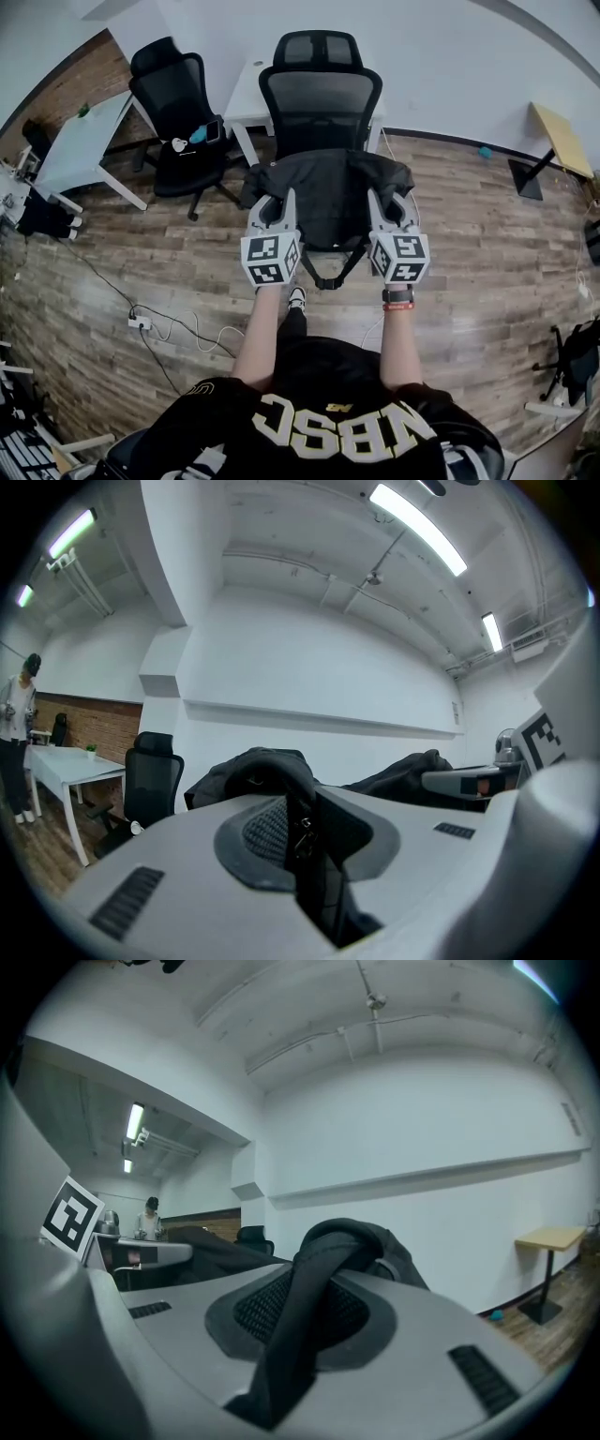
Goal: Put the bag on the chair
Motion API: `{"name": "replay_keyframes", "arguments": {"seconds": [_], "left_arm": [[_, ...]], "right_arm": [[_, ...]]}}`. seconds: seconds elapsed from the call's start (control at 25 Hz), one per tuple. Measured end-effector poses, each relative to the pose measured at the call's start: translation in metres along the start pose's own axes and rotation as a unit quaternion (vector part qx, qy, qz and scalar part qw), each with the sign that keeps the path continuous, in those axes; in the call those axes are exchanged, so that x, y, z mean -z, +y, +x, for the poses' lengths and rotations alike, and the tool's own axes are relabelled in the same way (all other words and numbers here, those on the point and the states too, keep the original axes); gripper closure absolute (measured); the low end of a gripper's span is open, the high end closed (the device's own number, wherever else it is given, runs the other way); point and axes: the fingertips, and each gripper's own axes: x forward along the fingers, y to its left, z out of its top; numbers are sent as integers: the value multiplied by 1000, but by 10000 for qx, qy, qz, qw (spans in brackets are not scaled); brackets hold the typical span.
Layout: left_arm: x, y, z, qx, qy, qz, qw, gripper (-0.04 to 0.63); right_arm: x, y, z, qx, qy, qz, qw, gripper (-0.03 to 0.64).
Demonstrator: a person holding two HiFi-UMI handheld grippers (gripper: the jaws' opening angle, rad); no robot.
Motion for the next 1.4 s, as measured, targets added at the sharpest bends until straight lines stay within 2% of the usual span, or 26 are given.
{"name": "replay_keyframes", "arguments": {"seconds": [0.32,0.44,0.76,1.04,1.4], "left_arm": [[-15,55,82,258,-135,-257,9992,528],[-18,76,110,320,-131,-316,9989,528],[-8,126,164,593,-16,-379,9975,528],[10,145,205,746,186,-475,9959,528],[47,162,260,633,578,-458,9953,528]], "right_arm": [[-36,-1,96,365,102,-239,9990,548],[-42,0,128,504,99,-165,9985,547],[-29,2,199,787,167,54,9967,547],[-12,-5,242,943,423,61,9946,547],[26,-27,297,928,713,396,9923,546]]}}
